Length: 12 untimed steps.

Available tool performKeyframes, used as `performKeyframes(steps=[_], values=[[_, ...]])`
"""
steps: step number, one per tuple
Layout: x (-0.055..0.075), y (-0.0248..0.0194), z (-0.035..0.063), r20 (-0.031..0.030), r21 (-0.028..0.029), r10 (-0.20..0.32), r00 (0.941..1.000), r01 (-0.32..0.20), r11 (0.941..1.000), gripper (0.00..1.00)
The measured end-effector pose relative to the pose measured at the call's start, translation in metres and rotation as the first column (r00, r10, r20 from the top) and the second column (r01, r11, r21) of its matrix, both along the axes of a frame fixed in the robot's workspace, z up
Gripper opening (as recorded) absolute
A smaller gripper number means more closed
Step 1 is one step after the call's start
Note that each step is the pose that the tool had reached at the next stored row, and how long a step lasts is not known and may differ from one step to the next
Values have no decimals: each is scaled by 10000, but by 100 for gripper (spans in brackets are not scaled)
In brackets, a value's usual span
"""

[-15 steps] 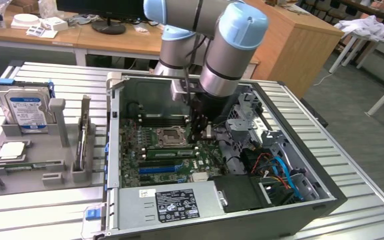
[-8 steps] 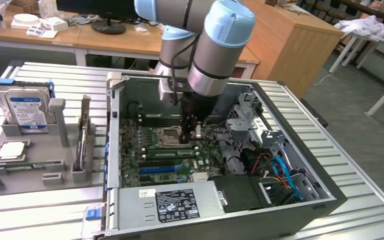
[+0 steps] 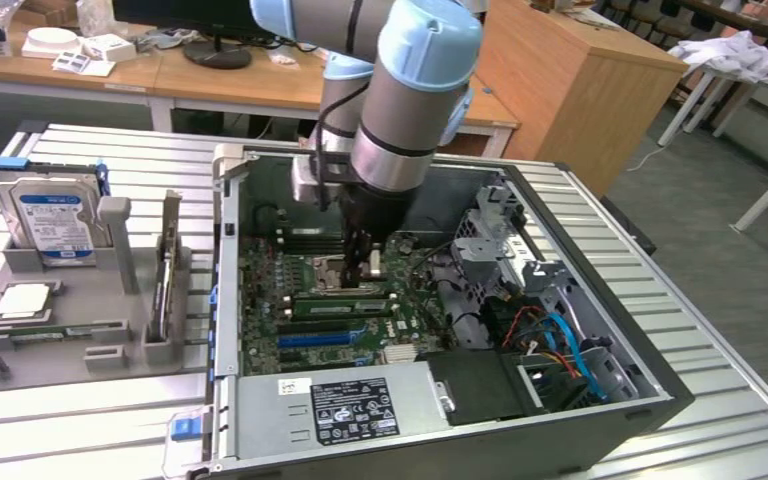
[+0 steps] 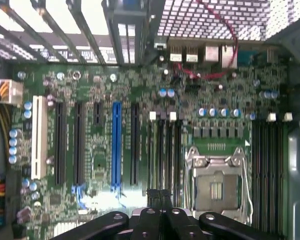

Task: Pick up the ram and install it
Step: 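Press down the ram until it locks into place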

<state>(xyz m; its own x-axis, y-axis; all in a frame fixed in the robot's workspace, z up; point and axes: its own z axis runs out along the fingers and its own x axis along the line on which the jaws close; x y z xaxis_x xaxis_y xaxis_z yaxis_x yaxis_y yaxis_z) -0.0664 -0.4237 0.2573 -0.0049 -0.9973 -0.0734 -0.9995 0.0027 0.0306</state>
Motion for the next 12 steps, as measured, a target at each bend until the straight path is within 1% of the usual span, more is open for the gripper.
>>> performKeyframes(steps=[8,12], values=[[-168,0,0,19,0,1,10000,-1,10000,11],[-221,0,0,21,0,0,10000,0,10000,11]])
